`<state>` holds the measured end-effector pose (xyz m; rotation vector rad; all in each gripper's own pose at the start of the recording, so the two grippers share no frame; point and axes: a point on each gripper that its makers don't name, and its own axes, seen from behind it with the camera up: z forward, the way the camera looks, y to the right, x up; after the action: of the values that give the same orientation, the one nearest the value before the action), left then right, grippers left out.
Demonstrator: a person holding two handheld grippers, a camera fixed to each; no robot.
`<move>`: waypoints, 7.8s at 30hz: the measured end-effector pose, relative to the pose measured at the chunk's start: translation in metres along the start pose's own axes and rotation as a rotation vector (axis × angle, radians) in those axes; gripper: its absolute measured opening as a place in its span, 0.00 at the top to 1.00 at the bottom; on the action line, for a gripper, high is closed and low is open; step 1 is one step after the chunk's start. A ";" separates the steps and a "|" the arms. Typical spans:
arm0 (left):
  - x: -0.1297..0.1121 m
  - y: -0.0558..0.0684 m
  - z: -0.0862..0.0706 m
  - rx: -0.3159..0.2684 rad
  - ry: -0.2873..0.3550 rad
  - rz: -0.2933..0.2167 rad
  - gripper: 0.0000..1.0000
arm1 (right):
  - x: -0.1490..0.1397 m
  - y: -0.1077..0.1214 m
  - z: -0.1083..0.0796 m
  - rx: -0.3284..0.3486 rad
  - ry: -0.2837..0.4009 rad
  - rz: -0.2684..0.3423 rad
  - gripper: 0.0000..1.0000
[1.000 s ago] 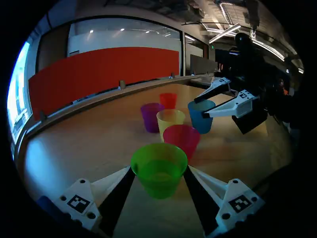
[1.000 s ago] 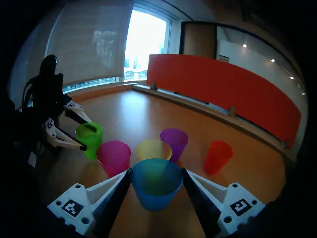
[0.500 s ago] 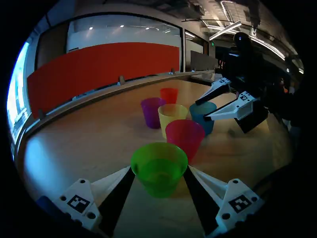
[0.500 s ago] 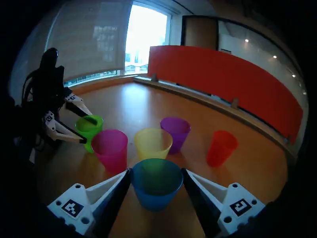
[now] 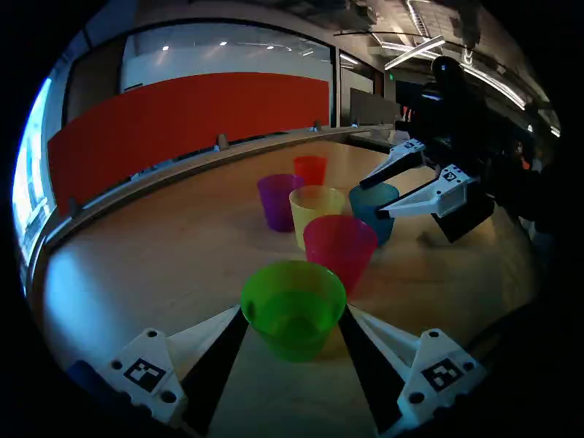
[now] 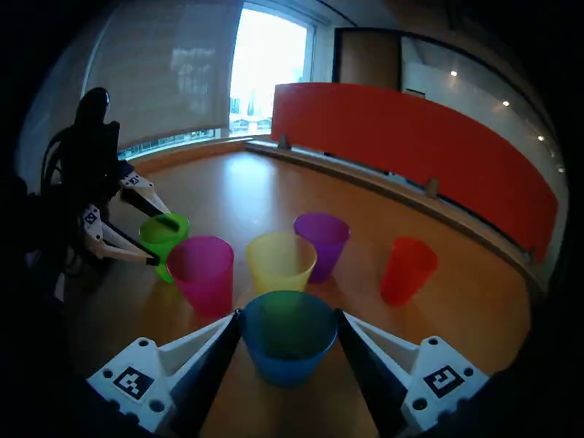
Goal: Pour water
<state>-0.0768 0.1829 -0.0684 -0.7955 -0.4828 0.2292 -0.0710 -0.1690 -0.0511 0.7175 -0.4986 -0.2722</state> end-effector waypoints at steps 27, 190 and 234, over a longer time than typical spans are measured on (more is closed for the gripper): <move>-0.013 0.002 0.001 -0.010 -0.062 0.006 0.14 | -0.011 0.002 -0.011 -0.014 -0.020 0.007 0.03; 0.027 -0.170 -0.116 0.793 0.517 -0.220 0.14 | 0.072 0.112 -0.144 -0.711 0.444 0.259 0.00; 0.022 -0.172 -0.112 0.787 0.484 -0.228 0.07 | 0.072 0.122 -0.147 -0.735 0.526 0.185 0.00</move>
<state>0.0014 0.0035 -0.0026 -0.0081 0.0002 -0.0010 0.0759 -0.0274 -0.0381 0.0081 0.0559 -0.0704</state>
